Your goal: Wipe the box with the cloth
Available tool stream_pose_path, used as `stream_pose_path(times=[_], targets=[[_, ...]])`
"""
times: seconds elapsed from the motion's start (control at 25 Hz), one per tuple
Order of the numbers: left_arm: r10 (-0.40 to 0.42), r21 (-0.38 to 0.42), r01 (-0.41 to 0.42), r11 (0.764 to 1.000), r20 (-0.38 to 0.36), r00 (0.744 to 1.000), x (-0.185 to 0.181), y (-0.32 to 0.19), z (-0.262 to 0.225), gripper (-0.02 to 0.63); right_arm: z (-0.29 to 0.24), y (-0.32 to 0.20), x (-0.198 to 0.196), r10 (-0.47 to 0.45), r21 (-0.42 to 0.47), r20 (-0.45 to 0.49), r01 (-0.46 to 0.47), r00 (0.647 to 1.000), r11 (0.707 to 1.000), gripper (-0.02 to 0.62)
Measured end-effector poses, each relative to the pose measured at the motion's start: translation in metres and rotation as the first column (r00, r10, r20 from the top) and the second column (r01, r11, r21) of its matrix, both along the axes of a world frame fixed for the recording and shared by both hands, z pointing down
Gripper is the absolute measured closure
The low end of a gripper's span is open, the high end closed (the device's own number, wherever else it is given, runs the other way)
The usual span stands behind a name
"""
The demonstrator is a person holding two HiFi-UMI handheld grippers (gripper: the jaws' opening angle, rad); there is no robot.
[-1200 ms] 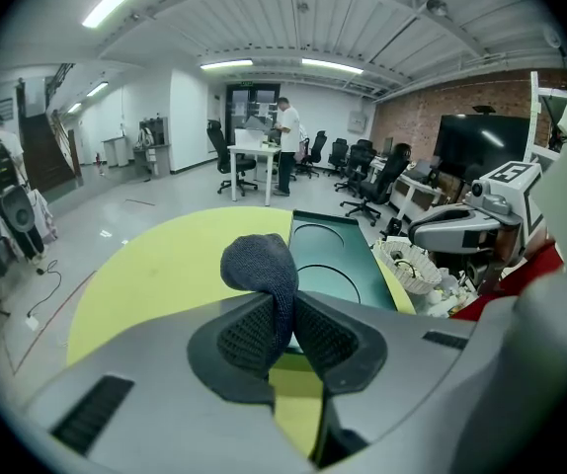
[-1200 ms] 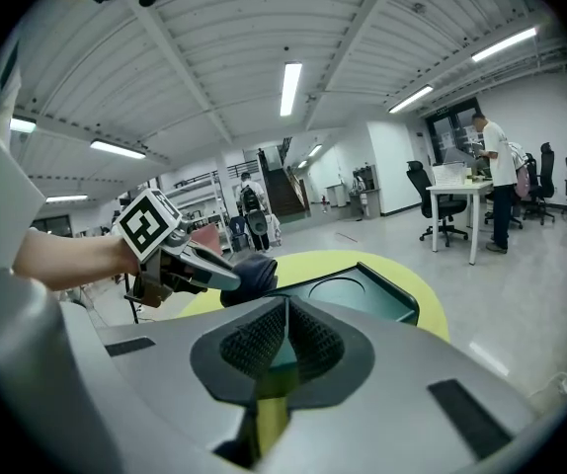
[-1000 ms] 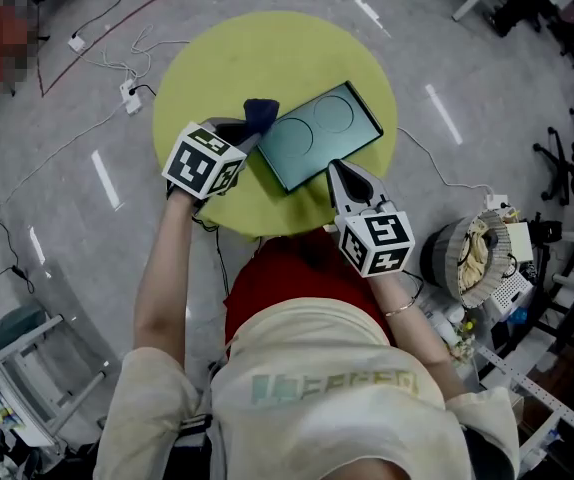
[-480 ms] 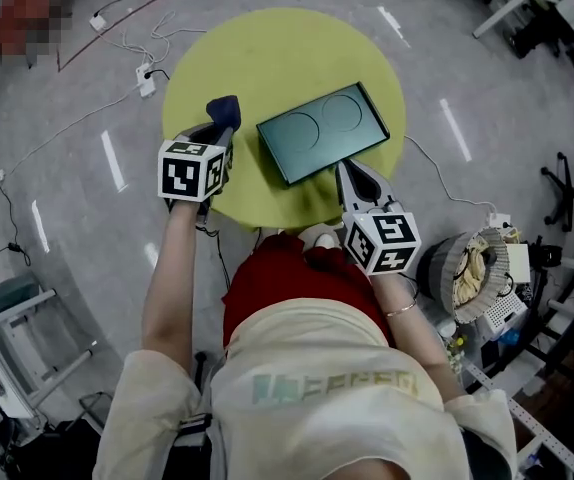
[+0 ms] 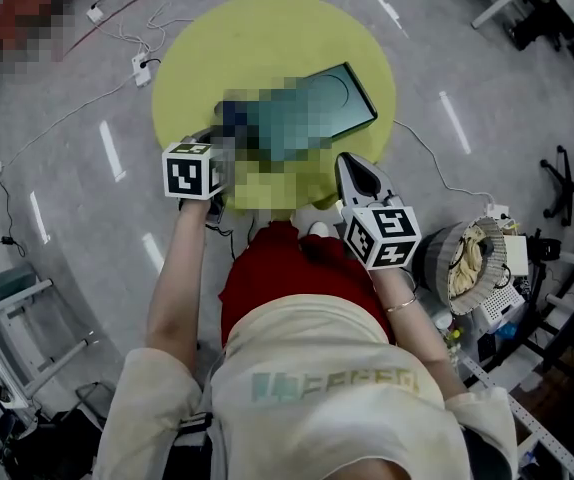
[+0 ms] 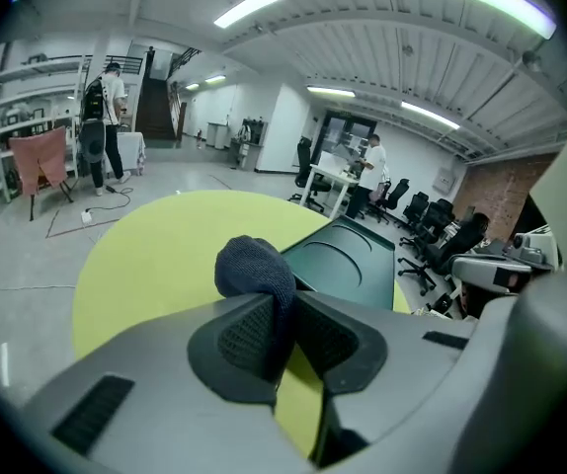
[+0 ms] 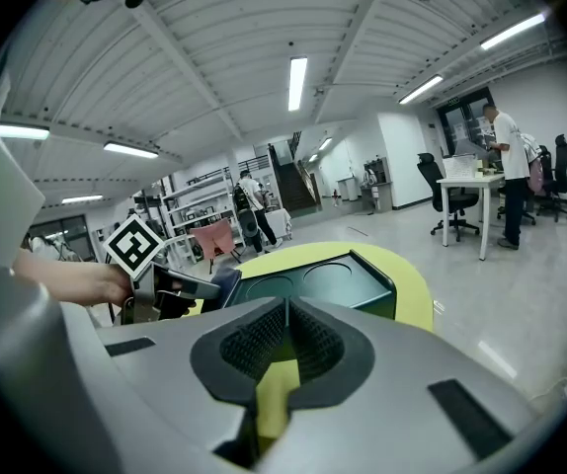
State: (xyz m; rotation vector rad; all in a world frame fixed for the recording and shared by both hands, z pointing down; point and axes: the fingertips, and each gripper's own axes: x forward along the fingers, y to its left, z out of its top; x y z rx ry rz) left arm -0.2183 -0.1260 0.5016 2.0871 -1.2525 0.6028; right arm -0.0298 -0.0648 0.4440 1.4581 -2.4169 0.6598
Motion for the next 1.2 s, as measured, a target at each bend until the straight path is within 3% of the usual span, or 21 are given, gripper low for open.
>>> stream_pose_path(times=[0.48,1.2], targets=[[0.037,-0.014,-0.038,0.999,-0.022,0.999,0.042,0.055,0.003,0.535,0.002,0.025,0.022,-0.039,0.011,0.017,0.039,0.999,0.999,0.557],[0.003,-0.028,-0.003,1.0,-0.001,1.0,0.086,0.113,-0.004,0.535,-0.003,0.055,0.046,-0.133,0.028,0.048,0.131,0.99,0.991,0.557]])
